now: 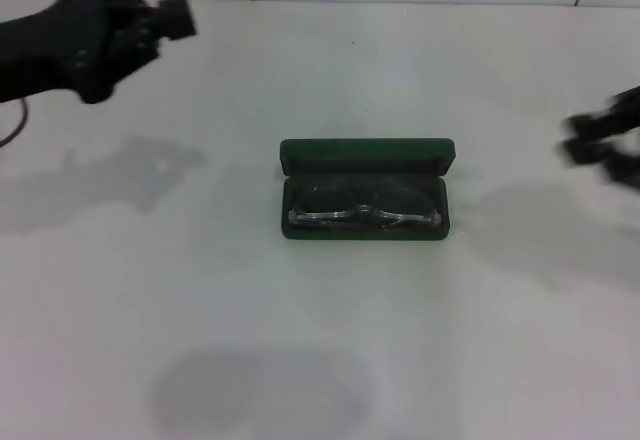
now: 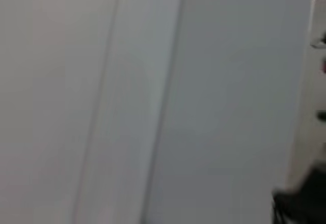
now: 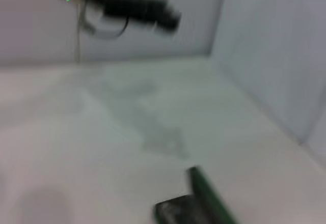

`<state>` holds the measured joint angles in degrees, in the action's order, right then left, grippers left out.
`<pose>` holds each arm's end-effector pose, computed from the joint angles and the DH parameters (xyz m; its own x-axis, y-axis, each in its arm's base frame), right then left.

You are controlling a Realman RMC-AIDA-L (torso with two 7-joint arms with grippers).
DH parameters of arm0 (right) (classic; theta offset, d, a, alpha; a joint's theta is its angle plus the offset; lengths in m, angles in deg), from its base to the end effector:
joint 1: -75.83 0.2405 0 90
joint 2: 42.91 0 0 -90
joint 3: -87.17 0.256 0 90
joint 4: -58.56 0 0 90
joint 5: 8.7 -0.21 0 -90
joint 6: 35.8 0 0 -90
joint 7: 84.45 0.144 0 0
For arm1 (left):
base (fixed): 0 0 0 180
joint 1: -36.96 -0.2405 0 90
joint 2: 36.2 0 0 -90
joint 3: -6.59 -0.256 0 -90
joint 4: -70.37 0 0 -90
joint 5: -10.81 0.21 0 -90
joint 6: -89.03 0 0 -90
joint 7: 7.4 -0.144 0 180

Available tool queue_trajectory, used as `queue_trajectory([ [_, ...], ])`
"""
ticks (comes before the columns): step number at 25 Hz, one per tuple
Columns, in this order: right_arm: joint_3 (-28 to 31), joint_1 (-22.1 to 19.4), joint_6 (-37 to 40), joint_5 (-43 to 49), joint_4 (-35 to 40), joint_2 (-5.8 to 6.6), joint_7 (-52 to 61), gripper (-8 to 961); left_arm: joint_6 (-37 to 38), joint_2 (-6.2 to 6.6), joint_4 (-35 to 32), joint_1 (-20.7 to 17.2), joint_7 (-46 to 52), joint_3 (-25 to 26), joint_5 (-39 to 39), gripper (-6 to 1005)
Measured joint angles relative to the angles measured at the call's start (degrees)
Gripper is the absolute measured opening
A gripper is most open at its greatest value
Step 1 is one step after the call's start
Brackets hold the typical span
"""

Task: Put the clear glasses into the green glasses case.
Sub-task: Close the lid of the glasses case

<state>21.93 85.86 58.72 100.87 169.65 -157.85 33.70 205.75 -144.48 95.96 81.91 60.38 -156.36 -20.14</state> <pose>0.1471 0.2704 0.1094 0.9792 -0.1004 -0.1761 -0.1645 -0.9012 -0.4009 -0.2363 0.3405 0.0892 0.6424 0.1412 0.7533 0.3080 -0.9476 -0.0851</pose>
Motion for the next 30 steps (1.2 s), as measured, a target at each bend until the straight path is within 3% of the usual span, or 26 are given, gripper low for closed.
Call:
queue_trajectory([
  [4,18.9,-0.6,9.2,-8.5,-5.9,-0.07,-5.1,163,0.0,-0.93,3.4,6.1,3.6,0.0,4.8,44],
  [7,30.2,-0.6,13.5,-11.6,-11.1,-0.29,-8.9,164,-0.1,-2.54,7.7,11.4,6.0,-0.1,8.9,47],
  [11,38.0,-0.3,15.7,-15.0,-19.7,-0.3,-14.1,164,-0.2,-4.57,12.8,16.9,7.2,-0.1,16.5,66],
  [14,39.6,-0.2,16.4,-15.7,-24.2,-0.26,-17.1,165,-0.3,-6.05,15.8,19.5,7.5,-0.1,20.4,78],
  [15,39.7,-0.1,16.4,-15.8,-25.3,-0.27,-18.0,165,-1.1,-7.35,18.3,21.7,7.6,-0.1,23.7,80],
  [16,40.0,-0.1,16.4,-15.8,-26.4,-0.29,-18.7,165,-1.1,-7.35,18.3,21.7,7.6,-0.1,23.7,83],
  [19,41.3,-0.1,16.3,-15.8,-29.1,-0.29,-20.1,165,-5.4,-9.12,19.1,25.5,7.4,-0.2,29.1,120],
  [21,41.9,-0.1,16.2,-15.6,-30.3,-0.27,-20.7,166,-6.4,-9.44,19.0,26.1,7.2,-0.2,29.5,184],
  [25,42.7,0.1,15.9,-14.6,-33.0,-0.12,-21.9,167,-10.3,-9.95,16.6,27.2,6.9,-0.2,30.3,179],
  [30,44.1,0.4,15.7,-14.5,-36.1,0.1,-23.4,169,-17.1,-9.61,9.9,28.3,6.9,-0.2,33.5,173],
])
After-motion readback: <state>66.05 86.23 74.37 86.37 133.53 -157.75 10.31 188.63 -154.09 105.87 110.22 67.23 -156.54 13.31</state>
